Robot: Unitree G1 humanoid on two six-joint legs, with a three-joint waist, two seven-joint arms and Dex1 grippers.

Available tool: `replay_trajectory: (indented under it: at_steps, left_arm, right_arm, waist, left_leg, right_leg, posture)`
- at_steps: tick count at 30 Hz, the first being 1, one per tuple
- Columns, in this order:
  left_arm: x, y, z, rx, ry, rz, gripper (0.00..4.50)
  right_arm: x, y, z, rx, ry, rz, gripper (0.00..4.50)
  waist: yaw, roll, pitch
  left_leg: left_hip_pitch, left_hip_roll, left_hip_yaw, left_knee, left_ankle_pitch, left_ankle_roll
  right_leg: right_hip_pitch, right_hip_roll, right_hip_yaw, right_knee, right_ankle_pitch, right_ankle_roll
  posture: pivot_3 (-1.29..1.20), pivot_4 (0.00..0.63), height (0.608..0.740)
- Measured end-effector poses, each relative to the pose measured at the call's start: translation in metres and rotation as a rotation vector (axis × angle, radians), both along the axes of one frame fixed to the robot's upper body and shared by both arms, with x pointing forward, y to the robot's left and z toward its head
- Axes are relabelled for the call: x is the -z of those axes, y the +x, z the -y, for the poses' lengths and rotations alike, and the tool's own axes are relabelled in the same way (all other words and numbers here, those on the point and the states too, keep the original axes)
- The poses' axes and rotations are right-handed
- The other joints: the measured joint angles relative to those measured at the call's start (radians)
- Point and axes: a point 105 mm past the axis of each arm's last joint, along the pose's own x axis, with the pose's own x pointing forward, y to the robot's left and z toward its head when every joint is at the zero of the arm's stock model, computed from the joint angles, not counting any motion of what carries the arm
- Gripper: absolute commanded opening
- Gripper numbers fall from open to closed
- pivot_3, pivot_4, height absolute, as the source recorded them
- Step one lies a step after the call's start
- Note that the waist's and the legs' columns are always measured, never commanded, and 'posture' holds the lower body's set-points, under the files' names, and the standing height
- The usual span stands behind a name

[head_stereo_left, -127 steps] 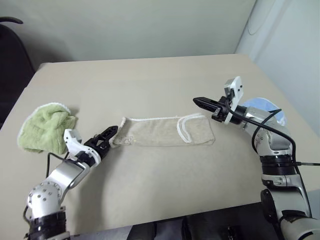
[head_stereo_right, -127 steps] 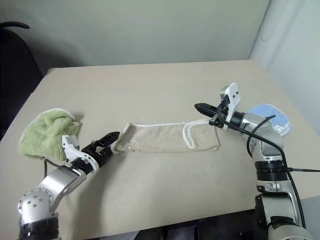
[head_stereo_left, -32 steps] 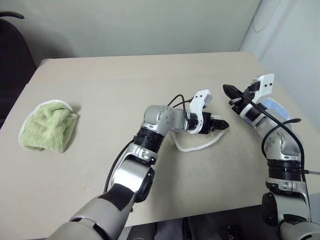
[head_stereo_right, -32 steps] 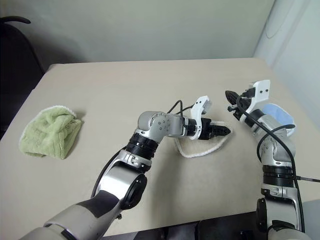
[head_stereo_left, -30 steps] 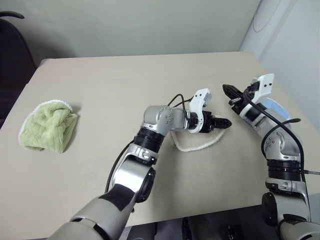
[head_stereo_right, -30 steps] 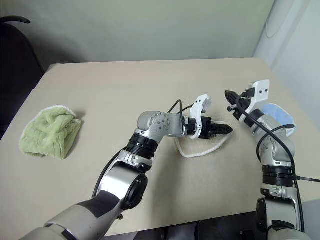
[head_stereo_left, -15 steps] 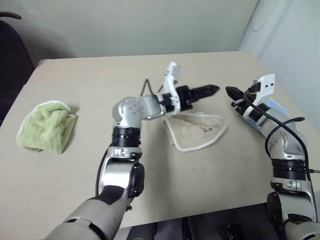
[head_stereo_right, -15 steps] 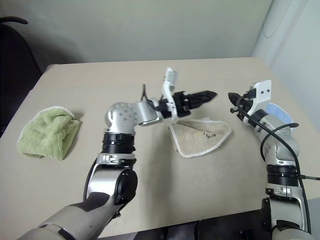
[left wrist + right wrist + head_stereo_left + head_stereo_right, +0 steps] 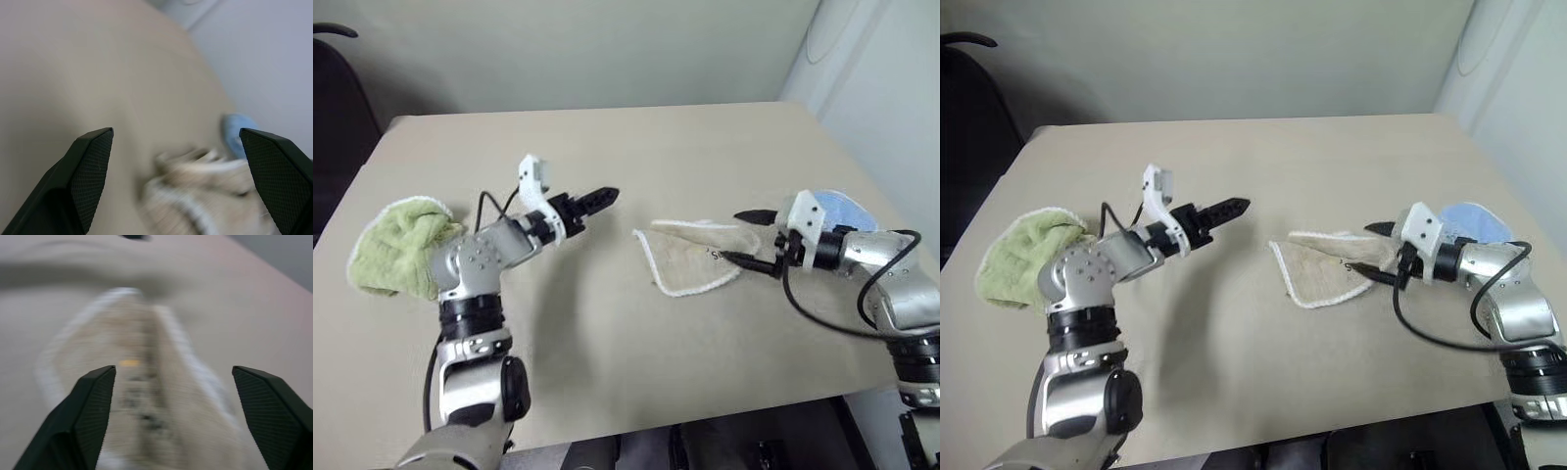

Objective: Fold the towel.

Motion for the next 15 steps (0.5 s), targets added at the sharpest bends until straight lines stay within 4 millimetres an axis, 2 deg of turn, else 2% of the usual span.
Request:
replay_trajectory:
  at_steps: [2,7,15]
  left_arm:
    - [0.006,-0.003,-0.009,-0.029,-0.013,-0.008,4.5]
    - [0.005,-0.01,-0.018,-0.062,-0.028,0.015,4.5]
    - [0.002,-0.012,-0.012,-0.06,-0.051,0.03,4.5]
  right_arm:
    - [0.006,-0.011,-0.003,-0.069,-0.068,0.007,3.91]
    - [0.032,-0.029,-0.012,-0.2,-0.187,-0.002,3.91]
    - [0.05,-0.024,-0.044,-0.267,-0.223,0.171,3.91]
  waist:
    - [0.002,0.0,0.0]
    - [0.003,-0.001,0.0]
    - [-0.001,-0.001,0.0]
  left_leg:
    - [0.0,0.0,0.0,0.001,0.0,0.0]
    - [0.0,0.0,-0.001,0.004,0.0,0.001]
    - [0.002,0.0,-0.001,0.006,-0.001,0.003]
  right_leg:
    - [0.001,0.0,0.0,0.0,0.0,0.001]
    - [0.002,0.0,0.0,0.0,0.002,0.002]
    - [0.004,0.0,0.0,0.0,0.003,0.002]
  posture:
    - [0.0,0.15,0.74]
    - [0.0,0.15,0.74]
    - [0.0,0.15,0.74]
